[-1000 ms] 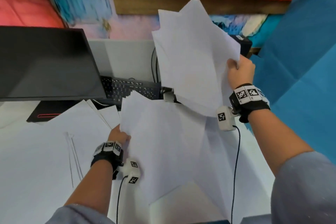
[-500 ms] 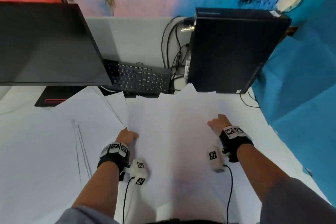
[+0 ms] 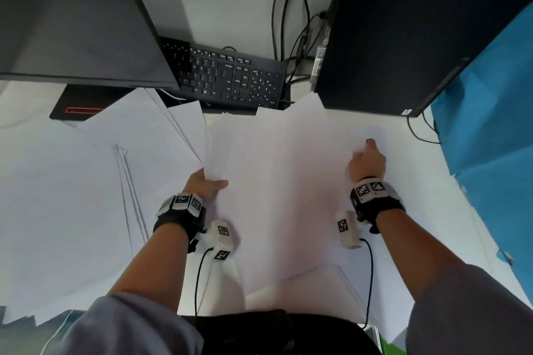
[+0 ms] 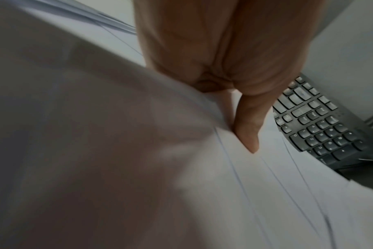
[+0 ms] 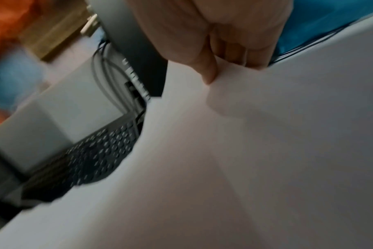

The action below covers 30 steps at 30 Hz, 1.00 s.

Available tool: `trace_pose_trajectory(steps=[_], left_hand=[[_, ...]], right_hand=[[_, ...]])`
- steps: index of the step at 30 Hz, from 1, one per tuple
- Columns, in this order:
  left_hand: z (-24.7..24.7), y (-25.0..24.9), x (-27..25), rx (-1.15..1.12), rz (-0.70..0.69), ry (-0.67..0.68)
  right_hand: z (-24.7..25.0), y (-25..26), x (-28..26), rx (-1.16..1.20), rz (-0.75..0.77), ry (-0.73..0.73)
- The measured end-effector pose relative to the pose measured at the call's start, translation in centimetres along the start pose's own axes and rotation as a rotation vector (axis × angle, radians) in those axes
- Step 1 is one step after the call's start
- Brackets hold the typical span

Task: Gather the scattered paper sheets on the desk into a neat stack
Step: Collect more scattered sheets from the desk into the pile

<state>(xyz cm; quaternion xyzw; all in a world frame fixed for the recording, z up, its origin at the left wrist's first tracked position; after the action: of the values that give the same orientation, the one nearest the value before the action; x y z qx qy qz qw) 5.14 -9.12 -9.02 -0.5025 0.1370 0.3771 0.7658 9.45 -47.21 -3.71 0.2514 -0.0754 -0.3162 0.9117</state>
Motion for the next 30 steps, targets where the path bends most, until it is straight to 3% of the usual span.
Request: trace_pose_trajectory(steps=[3, 7, 20, 27, 30], left_hand=[[0.1, 0.1, 0.7, 0.023, -0.014, -0.01], [0.5, -0.8, 1.4, 0.053, -0.076, -0.014], [0.5, -1.9, 2.0, 0.06, -0.17, -0.083], [0.3, -1.6, 1.9, 0.013, -0.152, -0.08], [0.2, -1.8, 1.8, 0.002, -0.144, -0.078]], right_hand=[[0.5, -1.0, 1.9, -0.084, -0.042, 0.043], [-0.5, -1.4, 3.6, -0.117, 0.001, 0.204], [-6.3, 5.3, 1.0, -0.202, 0.325, 0.384], [-7.1, 4.8, 1.6, -0.183, 0.211, 0.586], [-7.0, 5.0, 1.9, -0.272, 0.285, 0.537]])
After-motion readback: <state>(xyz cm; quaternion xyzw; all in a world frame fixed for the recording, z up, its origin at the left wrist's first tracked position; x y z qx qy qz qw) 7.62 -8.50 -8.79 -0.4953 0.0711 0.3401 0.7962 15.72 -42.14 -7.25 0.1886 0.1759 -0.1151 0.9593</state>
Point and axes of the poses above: each hand's wrist, its own x-axis towards the middle knuckle, its own z-axis out of the back of the hand, y = z × x, the point moved 8 cm from there along x, towards the middle knuckle, and after that the axes turned 13 degrees about -y, right-handed, at the moved point
